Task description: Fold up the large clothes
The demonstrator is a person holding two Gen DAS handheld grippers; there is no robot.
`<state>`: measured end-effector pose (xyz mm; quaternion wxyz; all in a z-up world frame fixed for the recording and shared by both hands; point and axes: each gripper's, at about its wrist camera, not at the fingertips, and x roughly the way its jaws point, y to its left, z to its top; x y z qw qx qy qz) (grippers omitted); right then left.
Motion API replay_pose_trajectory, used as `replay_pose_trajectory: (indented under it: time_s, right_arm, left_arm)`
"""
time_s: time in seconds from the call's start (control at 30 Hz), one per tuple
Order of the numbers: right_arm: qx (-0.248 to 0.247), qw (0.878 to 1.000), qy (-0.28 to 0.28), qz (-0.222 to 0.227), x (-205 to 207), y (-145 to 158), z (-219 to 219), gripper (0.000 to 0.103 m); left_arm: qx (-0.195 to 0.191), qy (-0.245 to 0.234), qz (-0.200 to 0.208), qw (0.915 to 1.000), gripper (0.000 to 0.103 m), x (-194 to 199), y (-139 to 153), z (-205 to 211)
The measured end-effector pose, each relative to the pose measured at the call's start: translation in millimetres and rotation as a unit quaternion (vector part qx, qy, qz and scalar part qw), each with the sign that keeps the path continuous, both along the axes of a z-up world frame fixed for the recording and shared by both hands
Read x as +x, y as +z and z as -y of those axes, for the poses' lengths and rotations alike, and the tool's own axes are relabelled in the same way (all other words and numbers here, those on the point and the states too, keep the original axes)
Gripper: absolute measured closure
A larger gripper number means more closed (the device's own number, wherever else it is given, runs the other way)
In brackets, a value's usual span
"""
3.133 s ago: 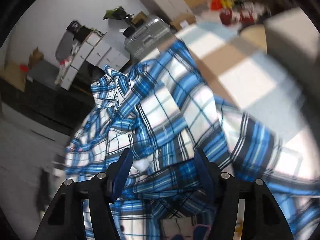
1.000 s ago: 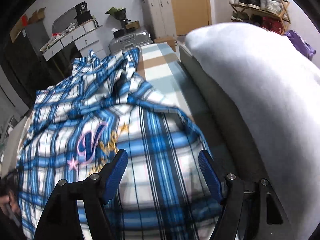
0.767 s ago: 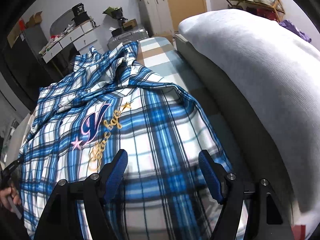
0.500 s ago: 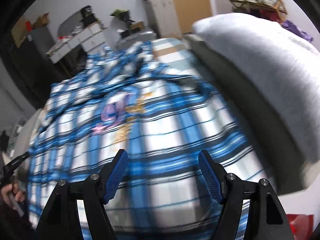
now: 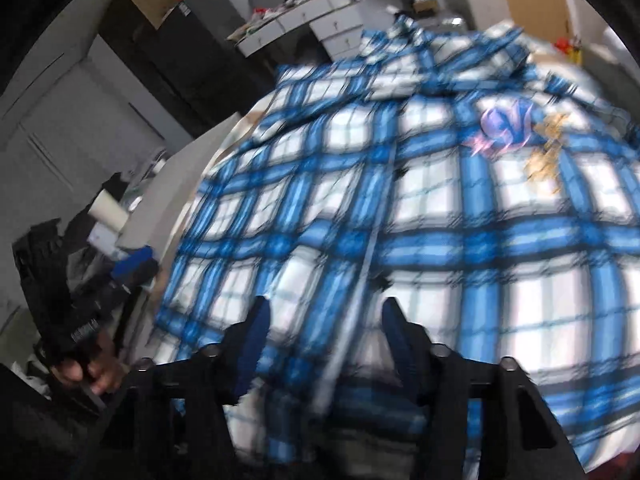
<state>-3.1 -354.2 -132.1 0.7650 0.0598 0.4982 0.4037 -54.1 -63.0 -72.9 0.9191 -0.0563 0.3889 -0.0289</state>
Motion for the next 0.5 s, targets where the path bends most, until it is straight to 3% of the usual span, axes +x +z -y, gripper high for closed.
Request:
replay_pose_trajectory:
  time_s: [0.1,0.3,0.37,0.4,0.5]
  right_arm:
    - [-0.013,1.000,0.004,-0.018,-8,-12,-7,0.064]
    - [-0.017,1.000,-0.003,-0.011,-22,-13,-12,0.070]
    - [-0.032,0.999,0.001,0.003,-23,-13,-22,0.083]
    - [-0.036,0.999,0.001,0.006,-22,-16,-27,0.100]
    - [-0.024,0.999,0.005,0.027,-26,-8,-30,0.102]
  left_arm:
    - [-0.008,-0.032,-0.029,0.9990,0.049,-1,-15,16]
    - [0.020,-0.087,-0.044,0.9950,0.049,-14,-19,32]
    - [0.024,-0.113,-0.051,0.9920,0.049,-21,-20,34]
    - [0.025,-0.119,-0.055,0.9911,0.049,-22,-23,35]
    - [0.038,-0.132,-0.065,0.9883,0.049,-31,-29,37]
